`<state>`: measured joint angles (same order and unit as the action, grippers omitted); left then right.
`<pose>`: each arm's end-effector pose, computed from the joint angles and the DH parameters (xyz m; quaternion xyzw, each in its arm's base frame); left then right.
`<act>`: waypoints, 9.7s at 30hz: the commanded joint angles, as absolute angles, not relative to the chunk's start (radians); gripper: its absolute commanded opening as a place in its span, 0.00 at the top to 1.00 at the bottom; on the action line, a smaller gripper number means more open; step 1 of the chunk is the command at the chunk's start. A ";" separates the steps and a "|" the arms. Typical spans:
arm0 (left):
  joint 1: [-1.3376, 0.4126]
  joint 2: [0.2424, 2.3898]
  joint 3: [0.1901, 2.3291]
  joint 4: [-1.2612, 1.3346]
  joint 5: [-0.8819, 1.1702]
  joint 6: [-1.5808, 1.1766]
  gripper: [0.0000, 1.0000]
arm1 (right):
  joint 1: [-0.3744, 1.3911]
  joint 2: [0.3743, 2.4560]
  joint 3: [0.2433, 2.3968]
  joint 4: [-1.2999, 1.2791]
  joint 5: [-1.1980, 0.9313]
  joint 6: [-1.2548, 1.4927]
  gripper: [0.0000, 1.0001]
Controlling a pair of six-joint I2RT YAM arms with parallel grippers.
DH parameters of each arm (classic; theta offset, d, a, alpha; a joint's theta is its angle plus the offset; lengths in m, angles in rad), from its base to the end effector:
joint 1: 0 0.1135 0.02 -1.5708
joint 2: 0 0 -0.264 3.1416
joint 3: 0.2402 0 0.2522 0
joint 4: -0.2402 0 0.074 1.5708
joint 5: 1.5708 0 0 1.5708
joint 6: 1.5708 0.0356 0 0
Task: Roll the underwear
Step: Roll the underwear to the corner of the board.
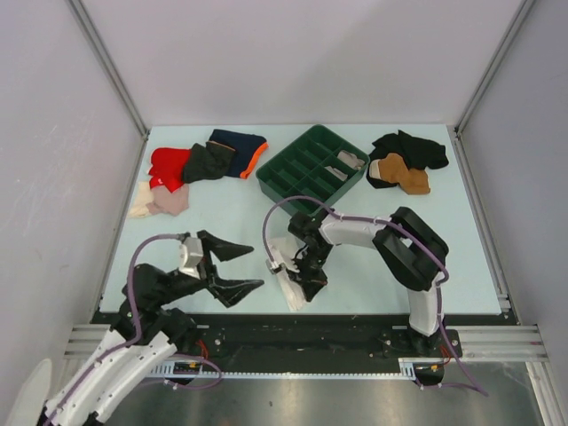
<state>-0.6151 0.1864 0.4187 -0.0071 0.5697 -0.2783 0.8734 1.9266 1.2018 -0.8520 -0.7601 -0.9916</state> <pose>0.0596 -0.0656 0.3004 0.3169 0.5528 -0.4822 0.6013 0.1960 0.2722 0.1437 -0.7451 0.5542 0.3705 0.0191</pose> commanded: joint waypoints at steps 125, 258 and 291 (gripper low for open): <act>-0.701 1.215 0.282 0.413 0.417 -0.456 0.69 | 0.940 1.710 0.910 -0.449 -0.431 -1.117 0.67; -1.238 0.739 0.110 0.531 0.046 0.037 0.26 | 0.736 1.933 1.206 -1.089 -0.813 -1.132 0.93; -1.189 1.540 0.525 0.322 0.139 0.007 1.00 | 0.586 1.968 1.258 -1.141 -0.905 -1.132 0.78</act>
